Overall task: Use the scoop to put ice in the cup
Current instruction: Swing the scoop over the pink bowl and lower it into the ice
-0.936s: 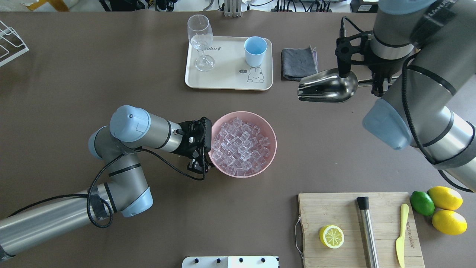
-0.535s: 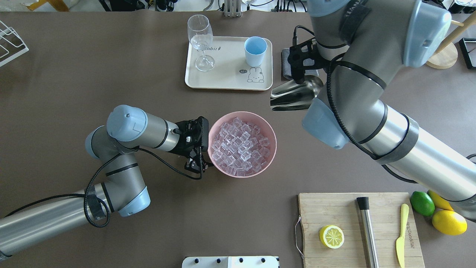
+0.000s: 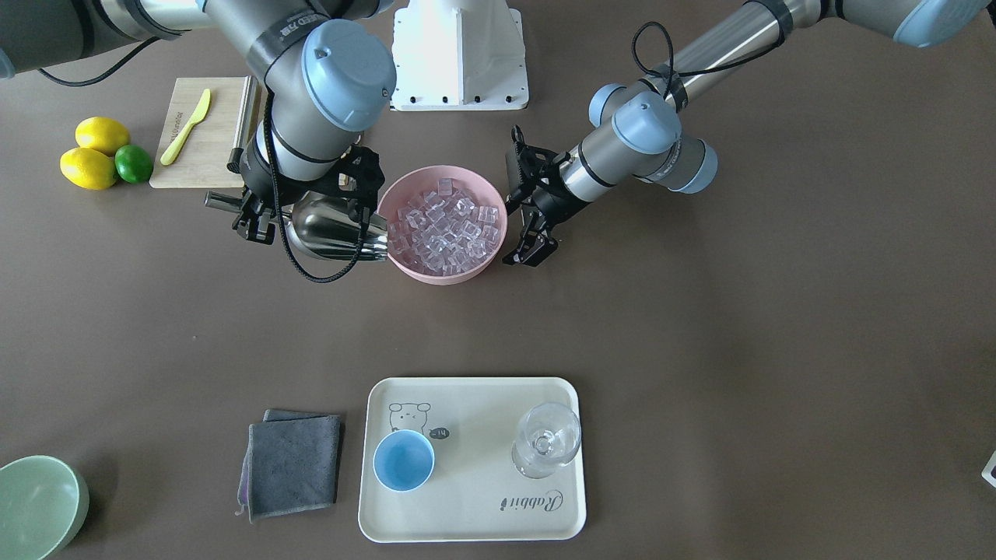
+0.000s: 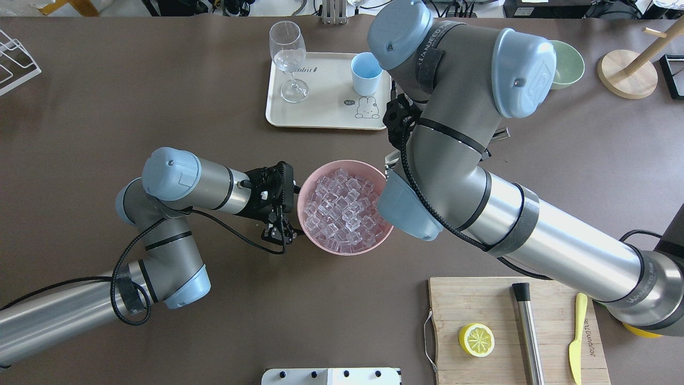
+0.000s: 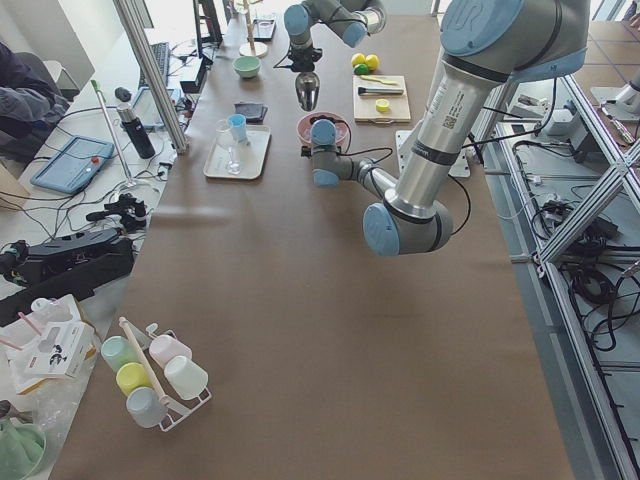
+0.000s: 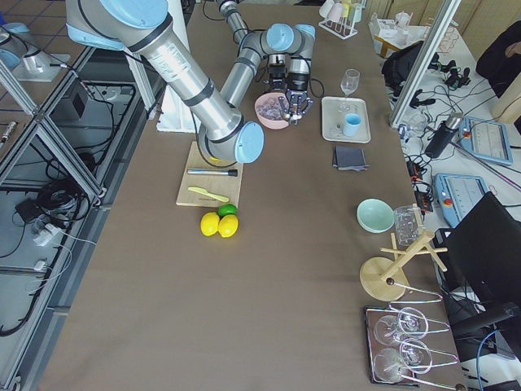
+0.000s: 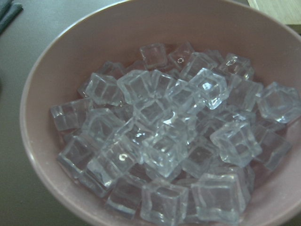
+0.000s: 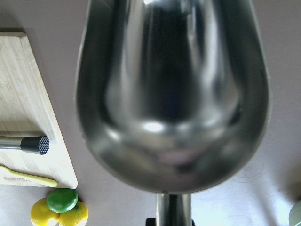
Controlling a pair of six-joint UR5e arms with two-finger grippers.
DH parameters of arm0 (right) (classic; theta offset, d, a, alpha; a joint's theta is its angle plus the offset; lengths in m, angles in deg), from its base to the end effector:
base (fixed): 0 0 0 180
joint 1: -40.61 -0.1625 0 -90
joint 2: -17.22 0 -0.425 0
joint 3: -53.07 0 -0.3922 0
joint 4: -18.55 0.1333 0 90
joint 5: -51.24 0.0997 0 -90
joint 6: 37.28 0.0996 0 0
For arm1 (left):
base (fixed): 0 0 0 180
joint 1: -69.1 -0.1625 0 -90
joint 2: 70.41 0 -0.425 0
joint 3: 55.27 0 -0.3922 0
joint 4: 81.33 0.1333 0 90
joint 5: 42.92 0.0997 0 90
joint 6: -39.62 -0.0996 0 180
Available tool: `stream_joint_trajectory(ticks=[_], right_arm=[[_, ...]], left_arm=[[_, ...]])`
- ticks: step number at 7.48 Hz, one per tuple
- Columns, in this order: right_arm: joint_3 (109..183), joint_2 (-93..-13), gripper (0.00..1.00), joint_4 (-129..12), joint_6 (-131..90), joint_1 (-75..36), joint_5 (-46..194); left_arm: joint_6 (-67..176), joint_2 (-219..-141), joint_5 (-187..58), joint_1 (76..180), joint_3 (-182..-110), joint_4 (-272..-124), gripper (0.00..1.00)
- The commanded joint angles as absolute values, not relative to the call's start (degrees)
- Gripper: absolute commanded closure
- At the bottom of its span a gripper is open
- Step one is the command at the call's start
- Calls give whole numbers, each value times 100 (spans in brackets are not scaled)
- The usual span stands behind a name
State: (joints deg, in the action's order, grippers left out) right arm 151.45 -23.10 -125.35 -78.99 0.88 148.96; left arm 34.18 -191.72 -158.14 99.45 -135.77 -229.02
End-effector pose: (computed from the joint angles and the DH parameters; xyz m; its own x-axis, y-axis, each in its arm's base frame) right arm -0.4141 -0.5001 0.1959 -0.0431 -0.9977 0.0518 0.9890 -0.0353 0.1433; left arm 0.5510 -0.4279 0.2983 0.0802 0.9966 0.0159 -0.1656 -0.0024 0.9862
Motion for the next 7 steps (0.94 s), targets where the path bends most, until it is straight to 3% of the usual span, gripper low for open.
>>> stream_joint_trajectory(ticks=[1,7], right_arm=[[14817,-2076,100,-12681,-7771,308,14695],[13858,-1372,100,-13191,-7502,588,14520]], left_arm=[[3470,-19161,-15814,9933,-13578,-23224,2],[3479,-19152,-15761,9924,-13578,-23286,2]])
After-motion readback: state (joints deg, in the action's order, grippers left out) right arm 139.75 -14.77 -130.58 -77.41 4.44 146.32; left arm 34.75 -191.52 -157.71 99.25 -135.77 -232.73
